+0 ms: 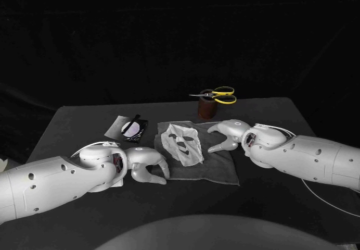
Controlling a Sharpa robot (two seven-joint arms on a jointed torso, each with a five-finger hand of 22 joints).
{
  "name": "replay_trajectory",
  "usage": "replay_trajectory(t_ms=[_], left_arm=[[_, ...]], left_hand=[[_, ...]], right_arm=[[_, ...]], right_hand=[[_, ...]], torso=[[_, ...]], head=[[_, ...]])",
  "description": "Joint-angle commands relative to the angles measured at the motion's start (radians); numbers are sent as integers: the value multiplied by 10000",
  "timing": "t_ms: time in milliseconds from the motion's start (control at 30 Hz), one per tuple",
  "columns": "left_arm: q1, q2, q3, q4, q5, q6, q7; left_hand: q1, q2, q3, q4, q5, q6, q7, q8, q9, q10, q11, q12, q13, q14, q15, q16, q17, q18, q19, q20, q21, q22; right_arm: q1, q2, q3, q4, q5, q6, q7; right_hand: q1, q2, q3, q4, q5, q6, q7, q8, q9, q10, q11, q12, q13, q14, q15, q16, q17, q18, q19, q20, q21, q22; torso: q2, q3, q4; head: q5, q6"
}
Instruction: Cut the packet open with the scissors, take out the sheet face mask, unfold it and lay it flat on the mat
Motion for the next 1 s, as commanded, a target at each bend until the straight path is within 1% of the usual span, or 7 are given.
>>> replay_trajectory(t_ms=[33, 133, 233, 333, 567, 767, 1000], left_arm=[[-243, -56, -254, -136, -239, 2348, -922], [-243, -71, -254, -124, -249, 2570, -1017], [-243, -115, -256, -110, -256, 2799, -1133], [-244, -175, -258, -96, -259, 3000, -1238], [-248, -294, -263, -76, -257, 3519, -1383], [-249, -349, -264, -74, -164, 3806, -1374], [-249, -386, -265, -52, 92, 4219, -1352]], left_hand=[[-100, 37, -80, -14, -9, 31, -87, -41, -7, 26, -81, -28, -7, 26, 11, -1, 26, 123, 103, 49, 61, 18], [-104, 52, -90, -16, -10, 61, -102, -31, -2, 51, -96, -19, -3, 79, -23, 0, 31, 128, 151, 27, 65, 15], [-114, 62, -103, -15, -10, 80, -115, -28, 1, 69, -115, -16, -2, 117, -53, -2, 35, 132, 199, 1, 70, 14], [-126, 66, -130, -17, -9, 100, -140, -27, 4, 85, -143, -18, -2, 217, -91, 10, 48, 134, 323, -37, 92, 34], [-145, 74, -187, -24, -9, 139, -200, -27, 9, 107, -214, -23, -4, 404, -157, 28, 72, 133, 546, -108, 134, 43], [-146, 80, -199, -24, -9, 148, -218, -27, 10, 110, -236, -24, -5, 417, -176, 21, 71, 132, 577, -125, 136, 32], [-124, 86, -242, -29, -10, 165, -269, -37, 11, 108, -293, -28, -6, 695, -233, 71, 114, 131, 838, -184, 180, 58]], right_arm=[[-25, -24, -20, -92, -140, 339, -333], [-25, -41, -20, -106, -172, 350, -371], [-25, -68, -20, -115, -210, 312, -401], [-25, -93, -20, -125, -229, 208, -417], [-25, -138, -19, -170, -267, -23, -498], [-25, -136, -19, -199, -288, 7, -559], [-25, -134, -19, -188, -294, -28, -552]], right_hand=[[-32, 101, 62, 6, 29, -28, 404, -56, -6, -54, 29, -33, -8, -47, 42, -42, -11, 71, -53, -16, -21, -8], [-33, 121, 80, 4, 59, -31, 410, -58, -18, -77, 32, -33, -9, -67, 46, -44, -19, 73, -56, -16, -20, -11], [-55, 59, 62, 8, 76, -25, 413, -63, -34, -92, 36, -36, -10, -88, 47, -50, -32, 77, -61, -16, -16, -15], [-67, 1, 46, 10, 95, -45, 413, -72, -57, -127, 33, -39, -13, -107, 46, -54, -43, 82, -47, -17, -9, -8], [-81, -73, 30, 14, 204, -124, 427, -102, -118, -231, 40, -49, -21, -145, 54, -61, -66, 94, -37, -16, 4, -7], [-97, -103, 16, 16, 224, -132, 436, -111, -133, -249, 45, -50, -22, -180, 58, -65, -79, 98, -43, -15, 6, -14], [-104, -111, 10, 17, 222, -127, 437, -112, -134, -259, 45, -50, -22, -178, 59, -65, -80, 98, -47, -15, 6, -17]], torso=[[-5, 0, -6], [2, 2, 7], [-5, 3, 21], [1, 0, 8], [-2, -6, 25], [18, -17, 3], [15, -7, -4]], head=[[-15, 0], [-19, 0], [-26, 0], [-20, 0], [-41, 0], [-4, 0], [5, 0]])
